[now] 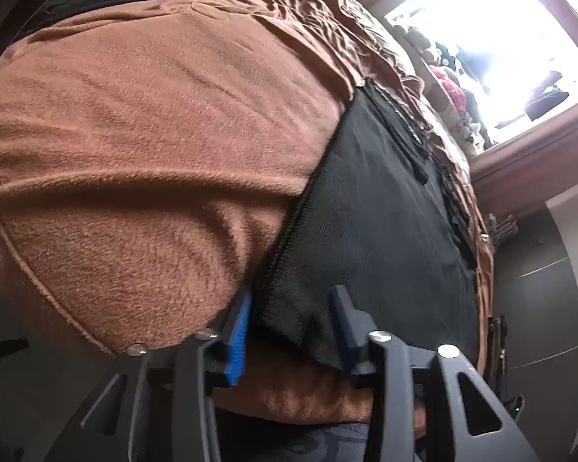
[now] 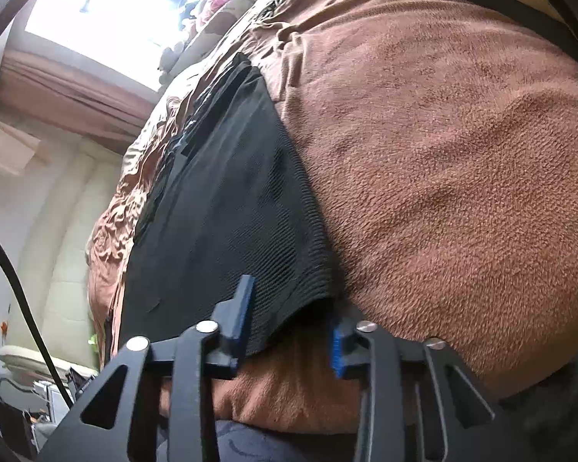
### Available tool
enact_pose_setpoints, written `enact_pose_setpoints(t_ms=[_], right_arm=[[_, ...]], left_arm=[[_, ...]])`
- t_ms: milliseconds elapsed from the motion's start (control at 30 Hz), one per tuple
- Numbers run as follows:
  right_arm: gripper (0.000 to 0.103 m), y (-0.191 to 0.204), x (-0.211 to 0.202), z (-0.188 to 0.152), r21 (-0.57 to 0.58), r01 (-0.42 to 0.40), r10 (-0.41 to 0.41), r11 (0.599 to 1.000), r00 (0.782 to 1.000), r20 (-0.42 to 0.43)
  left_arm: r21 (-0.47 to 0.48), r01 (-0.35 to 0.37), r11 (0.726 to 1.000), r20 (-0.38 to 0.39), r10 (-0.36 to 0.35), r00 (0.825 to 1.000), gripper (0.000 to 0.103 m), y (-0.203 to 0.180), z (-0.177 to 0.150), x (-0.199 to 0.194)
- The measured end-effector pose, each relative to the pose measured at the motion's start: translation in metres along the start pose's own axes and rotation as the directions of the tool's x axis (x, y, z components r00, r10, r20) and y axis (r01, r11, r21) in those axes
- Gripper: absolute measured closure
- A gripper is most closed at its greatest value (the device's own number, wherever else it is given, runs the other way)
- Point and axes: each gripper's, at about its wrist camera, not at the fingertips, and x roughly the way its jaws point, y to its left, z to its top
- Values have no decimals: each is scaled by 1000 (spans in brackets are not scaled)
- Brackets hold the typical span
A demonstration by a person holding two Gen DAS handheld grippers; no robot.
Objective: Fold small clothes
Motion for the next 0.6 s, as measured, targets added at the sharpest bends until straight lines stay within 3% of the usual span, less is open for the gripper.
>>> enact_pose_setpoints(t_ms=[67, 133, 300, 600], right_arm=[[96, -1, -1, 0, 13, 7, -7, 1000, 1000, 1], [102, -2, -4, -1, 17, 8, -8, 1000, 1000, 8], [103, -1, -24, -3, 34, -23, 20, 999, 997, 75], [103, 24, -70, -7, -34, -66, 71, 997, 983, 171]], left_arm=[[1, -24, 1000, 0, 24, 1000, 93, 3, -2, 1], [-20, -8, 1000, 15, 9, 1000, 96, 8, -1, 0], [-6, -4, 1000, 65, 4, 998, 97, 5, 1, -15], [22, 80, 997, 162, -83, 983, 98, -10, 6, -61]])
